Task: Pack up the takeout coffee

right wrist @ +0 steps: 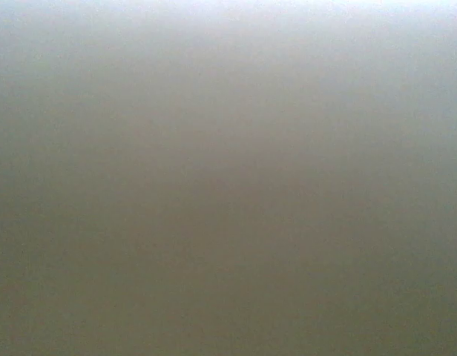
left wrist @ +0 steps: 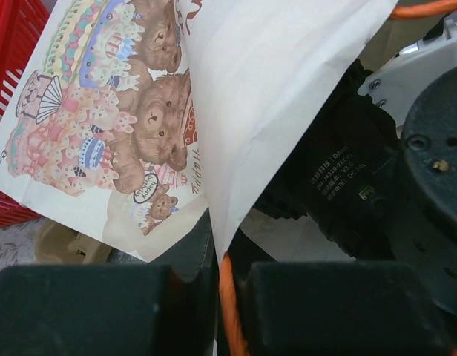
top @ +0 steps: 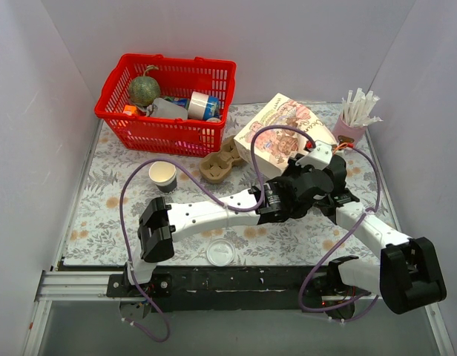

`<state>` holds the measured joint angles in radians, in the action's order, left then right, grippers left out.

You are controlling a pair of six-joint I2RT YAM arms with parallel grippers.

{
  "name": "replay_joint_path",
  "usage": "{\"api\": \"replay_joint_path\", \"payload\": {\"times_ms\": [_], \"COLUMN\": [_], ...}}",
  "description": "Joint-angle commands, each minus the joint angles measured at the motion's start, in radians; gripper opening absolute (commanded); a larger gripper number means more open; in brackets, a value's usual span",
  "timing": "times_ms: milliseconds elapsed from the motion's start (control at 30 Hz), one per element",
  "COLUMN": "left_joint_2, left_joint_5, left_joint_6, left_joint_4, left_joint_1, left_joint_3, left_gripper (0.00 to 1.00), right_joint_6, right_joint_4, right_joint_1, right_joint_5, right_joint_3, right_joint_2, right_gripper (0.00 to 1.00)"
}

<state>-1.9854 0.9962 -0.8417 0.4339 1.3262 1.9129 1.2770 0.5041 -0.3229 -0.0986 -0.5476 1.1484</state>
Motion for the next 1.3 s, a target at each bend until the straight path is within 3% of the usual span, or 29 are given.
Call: {"api": "replay_joint_path", "payload": {"times_ms": [0,233,300,500,667,800,1033,1267], "left_joint_2": [0.099,0.105,0.111,0.114,0.128,0.158,0.166,0.201], "left_joint_5": [-0.056,-0.03,-0.039,-0.013,-0.002,-0.004,-0.008,-0.021], "left_joint_6": [0.073,0.191,0.229,0.455,0.471,0.464,0.455,0.4], "left_joint_4": [-0.122,-0.204,-0.253,-0.429,-0.471,-0.483,-0.485,-0.468], "left_joint_1": [0.024,0.024,0.025,0.045,0.045,0.05,0.054,0.056], "left_joint_3": [-0.035,-0.043,-0.058,-0.078,-0.089,-0.097,-0.1,-0.147], "left_gripper": [0.0,0.0,0.0,0.0,0.0,0.0,0.0,0.0], "right_joint_6": [-0.015,-0.018,0.008,0.058,0.079,0.102,0.045,0.116], "right_joint_4": [0.079,0.132,0.231,0.356,0.444,0.514,0.317,0.375], "right_joint_1": [-0.013,-0.013,-0.015,-0.013,-0.011,-0.01,-0.007,-0.005], "right_joint_5": [0.089,0.091,0.082,0.088,0.08,-0.041,0.004,-0.068], "right_joint_3": [0.029,0.049,0.083,0.136,0.152,0.199,0.092,0.156], "right_joint_2": [0.022,0.002,-0.009,-0.032,-0.084,-0.151,-0.187,-0.197], "right_gripper": [0.85,0.91,0.91,0.94,0.95,0.95,0.95,0.93]}}
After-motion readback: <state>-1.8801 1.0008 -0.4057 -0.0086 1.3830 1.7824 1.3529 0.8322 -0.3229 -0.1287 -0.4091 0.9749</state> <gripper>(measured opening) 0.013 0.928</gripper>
